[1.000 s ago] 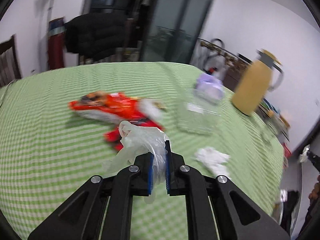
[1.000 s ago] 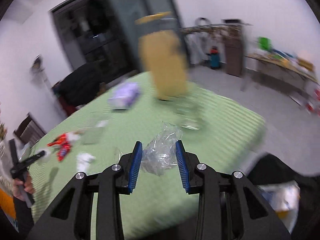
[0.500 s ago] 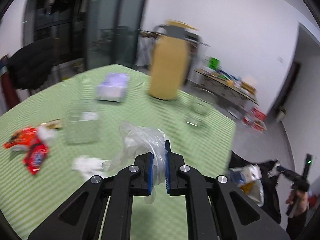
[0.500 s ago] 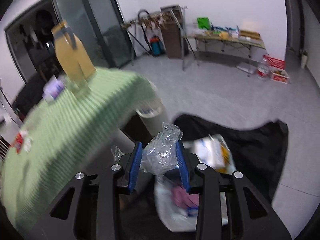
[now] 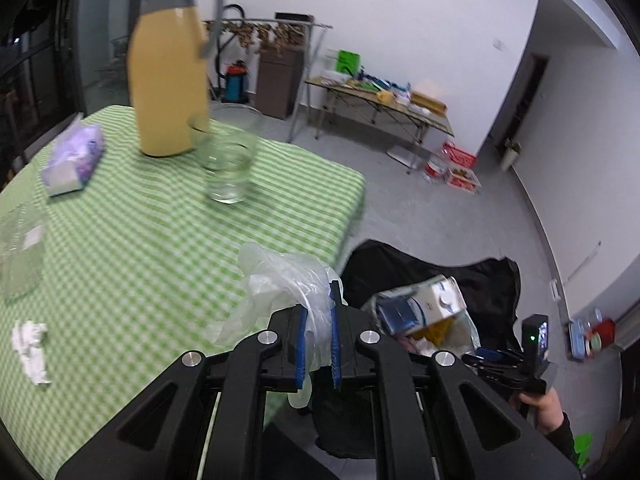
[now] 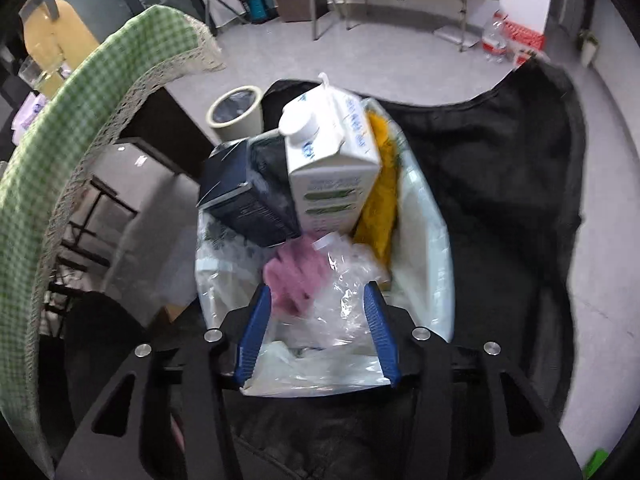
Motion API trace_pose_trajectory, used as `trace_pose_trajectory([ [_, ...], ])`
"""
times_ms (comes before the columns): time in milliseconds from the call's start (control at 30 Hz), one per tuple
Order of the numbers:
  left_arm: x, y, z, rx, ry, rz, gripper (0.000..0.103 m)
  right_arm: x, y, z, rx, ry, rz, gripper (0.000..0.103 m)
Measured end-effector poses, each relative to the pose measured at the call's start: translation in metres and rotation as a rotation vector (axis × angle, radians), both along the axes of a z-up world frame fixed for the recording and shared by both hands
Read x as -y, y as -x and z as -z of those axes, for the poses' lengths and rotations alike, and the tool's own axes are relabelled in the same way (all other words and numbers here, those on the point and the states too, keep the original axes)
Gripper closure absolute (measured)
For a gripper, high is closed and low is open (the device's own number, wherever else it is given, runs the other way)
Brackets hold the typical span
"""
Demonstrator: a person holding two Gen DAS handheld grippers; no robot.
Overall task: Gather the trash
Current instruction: 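Carry both clear plastic items to the trash bag and open both grippers, then move both grippers back to the table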
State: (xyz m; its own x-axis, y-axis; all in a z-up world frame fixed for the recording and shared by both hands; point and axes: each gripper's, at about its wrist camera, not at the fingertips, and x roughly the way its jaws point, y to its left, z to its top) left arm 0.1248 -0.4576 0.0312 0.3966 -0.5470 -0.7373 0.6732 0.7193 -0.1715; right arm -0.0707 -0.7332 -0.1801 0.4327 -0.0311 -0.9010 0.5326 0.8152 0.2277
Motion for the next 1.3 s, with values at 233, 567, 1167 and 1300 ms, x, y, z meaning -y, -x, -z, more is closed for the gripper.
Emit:
trace_pose_trajectory([
  [233, 0.047, 0.019, 0.025, -0.053, -0.043, 0.079, 0.096, 0.008, 0.015, -0.026, 0.043, 0.123, 0.048, 0.038],
  [567, 0.123, 0.055, 0.081, -0.136, -0.121, 0.219, 0.096, 0.026, 0.062, -0.041, 0.123, 0.264, 0.184, 0.030],
  [1167, 0.234, 0.107, 0.192, -0.350, -0.221, 0.382, 0.078, 0.046, 0.072, -0.031, 0.255, 0.212, 0.287, 0.025],
  [1300, 0.238, 0.108, 0.199, -0.408, -0.222, 0.363, 0.049, 0.046, 0.075, -0.031, 0.260, 0.224, 0.292, 0.025],
])
